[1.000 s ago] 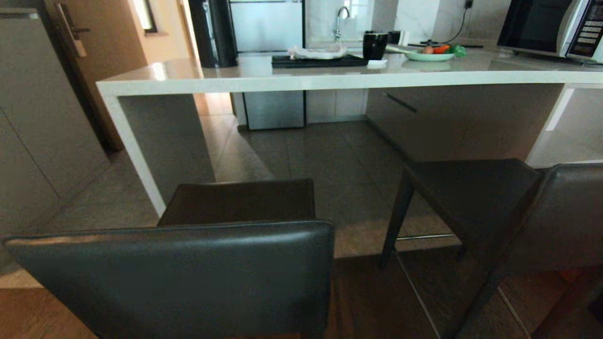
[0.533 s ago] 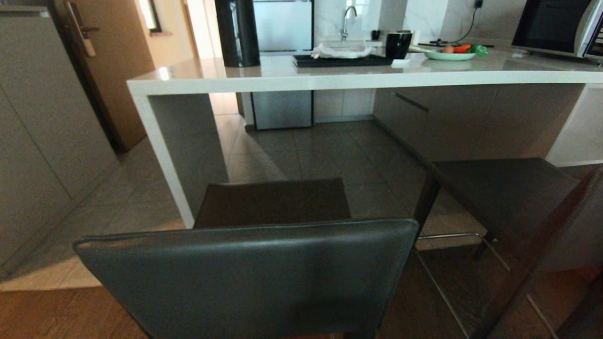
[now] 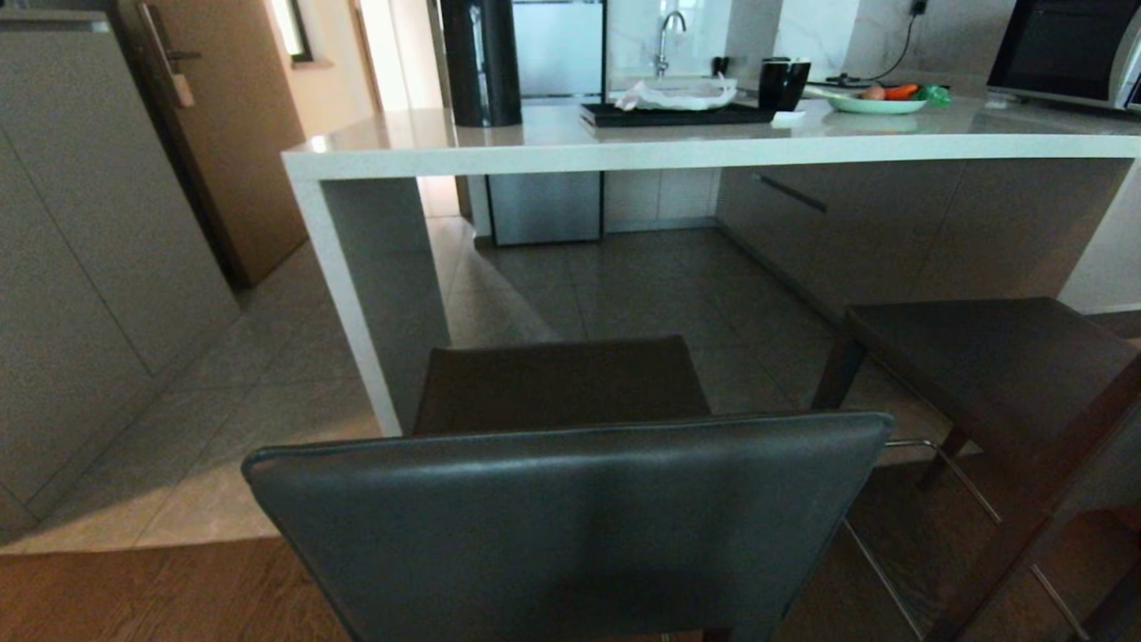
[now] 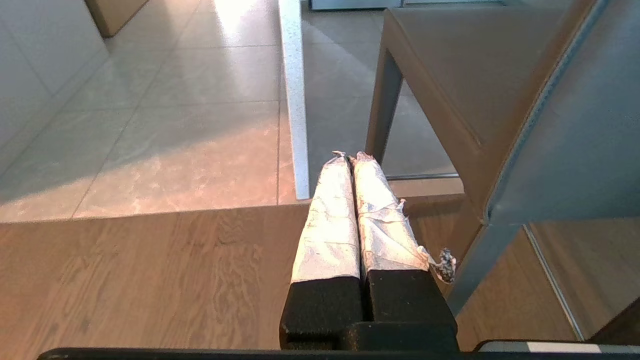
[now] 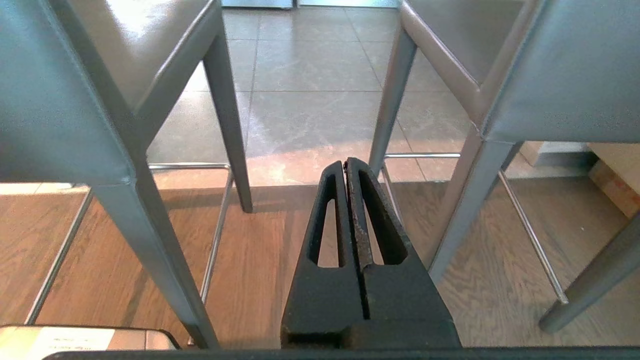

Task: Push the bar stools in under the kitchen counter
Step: Push the gray chair back under the dining table

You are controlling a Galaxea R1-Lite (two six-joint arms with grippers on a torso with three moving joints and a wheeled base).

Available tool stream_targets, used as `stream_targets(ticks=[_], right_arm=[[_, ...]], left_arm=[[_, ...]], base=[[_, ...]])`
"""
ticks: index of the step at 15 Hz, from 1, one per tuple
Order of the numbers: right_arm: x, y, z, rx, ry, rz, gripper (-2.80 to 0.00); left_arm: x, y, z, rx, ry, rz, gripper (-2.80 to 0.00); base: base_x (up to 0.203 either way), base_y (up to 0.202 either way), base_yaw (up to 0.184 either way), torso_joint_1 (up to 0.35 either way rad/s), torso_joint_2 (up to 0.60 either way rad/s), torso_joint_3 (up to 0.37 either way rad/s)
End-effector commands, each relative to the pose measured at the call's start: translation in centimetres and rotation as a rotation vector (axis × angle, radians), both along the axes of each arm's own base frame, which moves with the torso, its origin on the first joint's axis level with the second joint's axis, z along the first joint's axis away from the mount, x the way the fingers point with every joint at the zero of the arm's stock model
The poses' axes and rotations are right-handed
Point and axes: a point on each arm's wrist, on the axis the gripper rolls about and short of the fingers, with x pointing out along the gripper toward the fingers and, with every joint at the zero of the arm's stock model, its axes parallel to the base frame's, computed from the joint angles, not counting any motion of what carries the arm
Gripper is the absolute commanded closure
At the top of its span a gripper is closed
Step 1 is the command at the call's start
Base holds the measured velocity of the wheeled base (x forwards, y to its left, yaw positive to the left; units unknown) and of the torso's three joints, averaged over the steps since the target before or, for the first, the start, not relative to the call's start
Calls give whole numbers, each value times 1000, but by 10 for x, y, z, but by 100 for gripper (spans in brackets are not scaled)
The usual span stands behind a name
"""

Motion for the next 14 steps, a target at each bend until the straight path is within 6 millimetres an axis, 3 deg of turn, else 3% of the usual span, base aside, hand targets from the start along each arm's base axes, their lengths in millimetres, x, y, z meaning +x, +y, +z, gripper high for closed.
stream_targets(ticks=[1, 14], right_arm=[[0, 0, 0, -2, 2, 0, 0], [0, 0, 0, -29, 1, 6, 0]], left_arm=[[0, 0, 0, 1, -1, -1, 0], [0, 0, 0, 24, -1, -11, 0]], base=[[0, 0, 0, 0, 0, 0], [0, 0, 0, 0, 0, 0]])
